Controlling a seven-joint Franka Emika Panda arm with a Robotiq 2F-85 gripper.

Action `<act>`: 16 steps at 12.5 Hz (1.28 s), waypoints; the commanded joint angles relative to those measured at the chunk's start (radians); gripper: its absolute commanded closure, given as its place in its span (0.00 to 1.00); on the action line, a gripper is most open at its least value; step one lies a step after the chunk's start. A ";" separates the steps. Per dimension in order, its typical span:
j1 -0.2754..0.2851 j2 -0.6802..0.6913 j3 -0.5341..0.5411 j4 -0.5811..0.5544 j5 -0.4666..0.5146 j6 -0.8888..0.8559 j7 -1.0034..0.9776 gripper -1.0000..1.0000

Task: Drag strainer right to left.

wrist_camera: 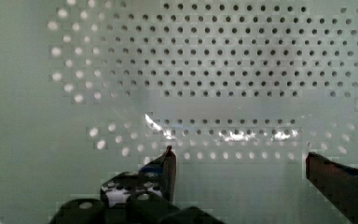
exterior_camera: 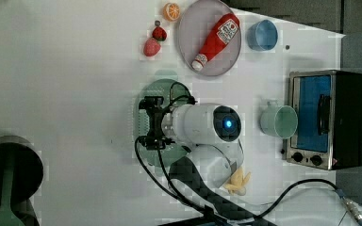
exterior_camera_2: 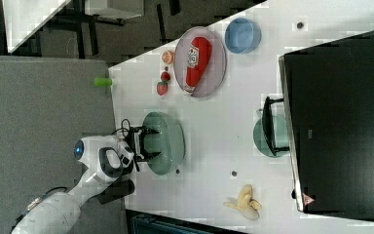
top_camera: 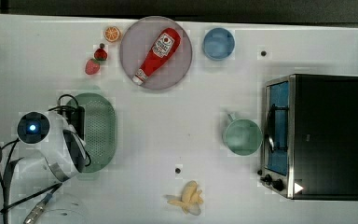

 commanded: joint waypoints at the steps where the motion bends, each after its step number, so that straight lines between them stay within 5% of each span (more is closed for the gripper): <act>1: 0.046 0.031 0.014 0.041 0.000 -0.003 0.075 0.00; 11: 0.089 0.066 0.008 0.119 0.018 -0.011 0.079 0.00; 16: 0.079 -0.135 -0.099 0.101 0.013 -0.255 -0.190 0.00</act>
